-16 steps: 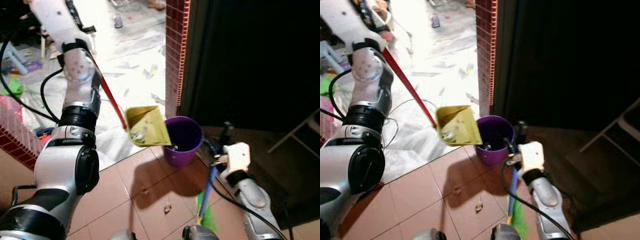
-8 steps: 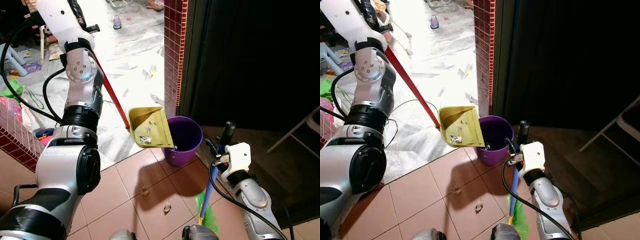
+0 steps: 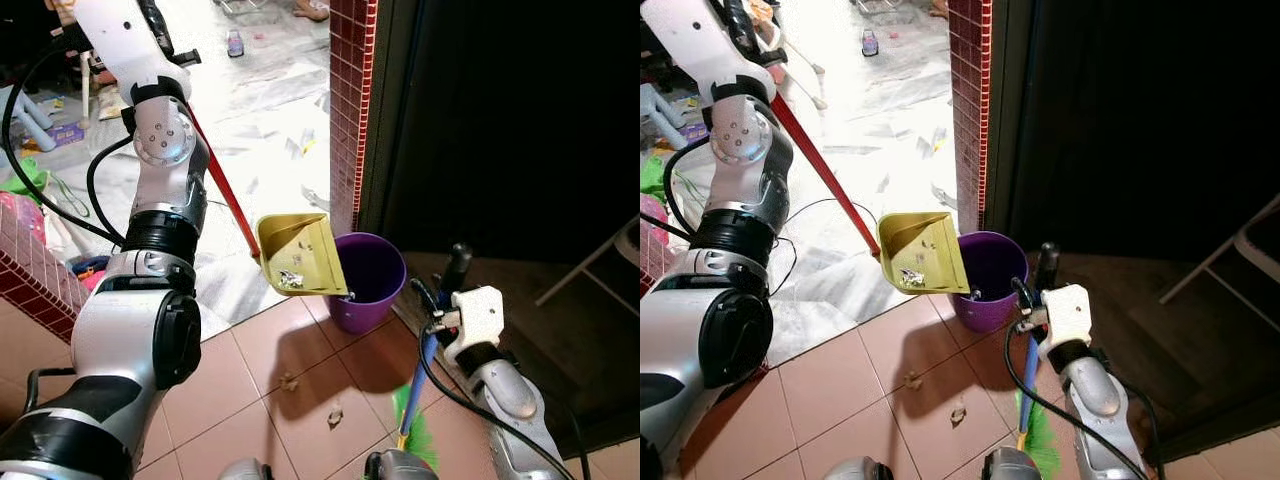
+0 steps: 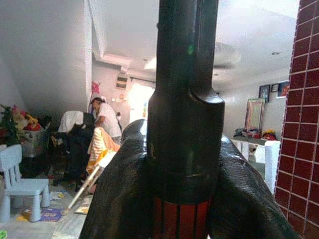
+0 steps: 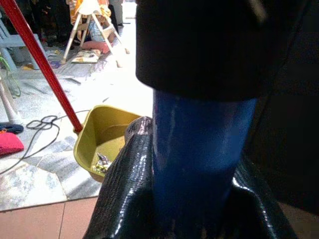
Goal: Sweep floor
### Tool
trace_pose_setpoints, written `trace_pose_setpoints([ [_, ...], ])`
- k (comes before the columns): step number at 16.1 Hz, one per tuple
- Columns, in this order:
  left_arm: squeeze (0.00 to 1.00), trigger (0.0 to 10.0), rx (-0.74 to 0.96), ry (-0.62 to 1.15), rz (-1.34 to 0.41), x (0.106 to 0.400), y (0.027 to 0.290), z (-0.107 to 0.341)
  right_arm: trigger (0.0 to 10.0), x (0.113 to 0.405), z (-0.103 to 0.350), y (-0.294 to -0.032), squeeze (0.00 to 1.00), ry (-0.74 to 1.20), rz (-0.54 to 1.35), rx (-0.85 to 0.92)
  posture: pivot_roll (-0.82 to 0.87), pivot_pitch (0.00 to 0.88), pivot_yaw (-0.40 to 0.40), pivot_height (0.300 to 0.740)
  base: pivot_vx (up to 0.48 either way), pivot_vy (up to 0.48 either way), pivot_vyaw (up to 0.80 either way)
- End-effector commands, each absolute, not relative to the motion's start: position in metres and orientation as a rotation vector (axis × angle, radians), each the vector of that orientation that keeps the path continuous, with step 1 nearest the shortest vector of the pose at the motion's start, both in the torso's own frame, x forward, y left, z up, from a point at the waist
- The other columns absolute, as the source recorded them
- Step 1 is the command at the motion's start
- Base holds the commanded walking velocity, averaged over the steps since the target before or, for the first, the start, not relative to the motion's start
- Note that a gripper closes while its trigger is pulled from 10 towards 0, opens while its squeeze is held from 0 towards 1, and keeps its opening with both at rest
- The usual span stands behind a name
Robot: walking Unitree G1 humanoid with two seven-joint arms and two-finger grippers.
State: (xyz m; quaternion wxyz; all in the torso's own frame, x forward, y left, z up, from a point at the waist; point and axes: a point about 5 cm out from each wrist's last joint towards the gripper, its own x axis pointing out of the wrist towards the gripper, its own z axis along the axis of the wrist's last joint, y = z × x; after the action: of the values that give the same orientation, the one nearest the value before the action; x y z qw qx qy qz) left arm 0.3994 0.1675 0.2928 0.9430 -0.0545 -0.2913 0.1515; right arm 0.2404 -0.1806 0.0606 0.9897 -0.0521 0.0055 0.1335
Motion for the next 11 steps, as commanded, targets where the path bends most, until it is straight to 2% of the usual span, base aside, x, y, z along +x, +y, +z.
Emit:
trace_pose_setpoints([
  [1,0.00,10.0,-0.111,-0.716,0.301,0.3949,0.1660,0.3231,10.0,0.2406,0.0636,-0.1831,0.00,0.006,0.257,-0.110,-0.20,0.000,0.105,0.740,0.000,0.000,0.00],
  [11,0.00,10.0,-0.111,-0.716,0.301,0.3949,0.1660,0.3231,10.0,0.2406,0.0636,-0.1831,0.00,0.006,0.257,-0.110,-0.20,0.000,0.105,0.740,0.000,0.000,0.00],
])
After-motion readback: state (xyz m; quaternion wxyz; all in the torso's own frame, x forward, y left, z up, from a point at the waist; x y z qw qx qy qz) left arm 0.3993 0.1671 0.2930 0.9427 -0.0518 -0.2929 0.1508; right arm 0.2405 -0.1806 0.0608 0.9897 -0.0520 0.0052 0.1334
